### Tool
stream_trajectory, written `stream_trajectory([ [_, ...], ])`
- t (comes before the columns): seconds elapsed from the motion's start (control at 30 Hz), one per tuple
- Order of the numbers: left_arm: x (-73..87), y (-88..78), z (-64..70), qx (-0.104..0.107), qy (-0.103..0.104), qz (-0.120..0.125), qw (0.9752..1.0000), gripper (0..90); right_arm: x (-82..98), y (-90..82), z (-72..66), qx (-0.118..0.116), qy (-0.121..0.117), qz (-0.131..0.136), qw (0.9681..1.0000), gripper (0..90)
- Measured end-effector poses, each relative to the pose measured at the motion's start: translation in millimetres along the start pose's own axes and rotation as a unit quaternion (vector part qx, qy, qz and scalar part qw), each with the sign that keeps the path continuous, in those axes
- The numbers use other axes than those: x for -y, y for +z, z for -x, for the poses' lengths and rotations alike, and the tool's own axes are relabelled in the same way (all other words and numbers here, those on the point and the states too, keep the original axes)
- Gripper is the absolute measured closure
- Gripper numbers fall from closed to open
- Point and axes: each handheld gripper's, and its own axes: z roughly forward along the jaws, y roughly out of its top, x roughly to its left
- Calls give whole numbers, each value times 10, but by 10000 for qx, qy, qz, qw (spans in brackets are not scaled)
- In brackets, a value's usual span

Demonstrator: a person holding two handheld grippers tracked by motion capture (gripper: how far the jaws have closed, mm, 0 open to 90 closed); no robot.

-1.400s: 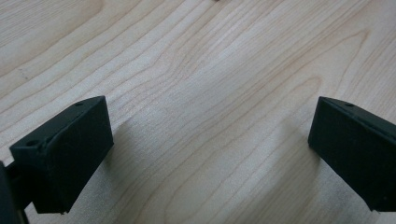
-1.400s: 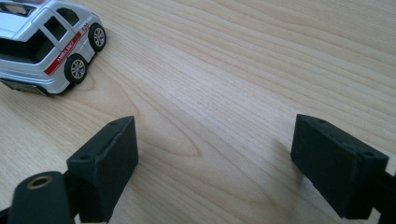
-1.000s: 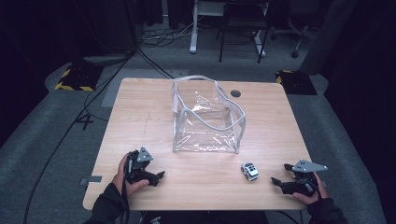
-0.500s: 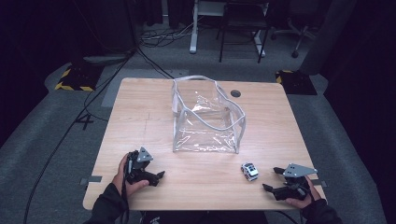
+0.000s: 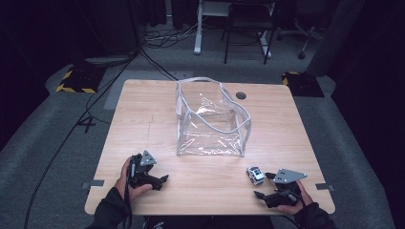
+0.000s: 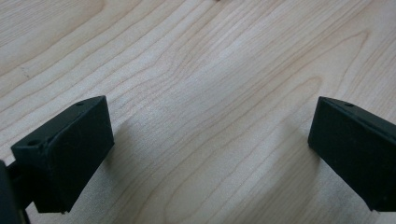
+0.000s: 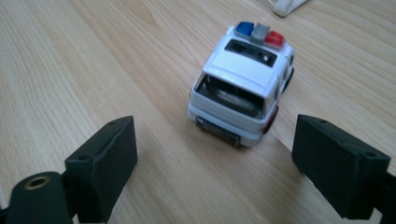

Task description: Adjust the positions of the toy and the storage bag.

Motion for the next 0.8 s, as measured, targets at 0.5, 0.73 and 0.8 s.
stream_trajectory([
  [0.5,0,0,0,-1,1,-1,10000,3,-193,207,-43,226,213,-14,9995,137],
  [0.73,0,0,0,1,0,-1,10000,3,-261,276,-43,442,216,53,9988,157],
  [0.8,0,0,0,2,1,-1,10000,3,-267,280,-41,457,203,57,9987,165],
])
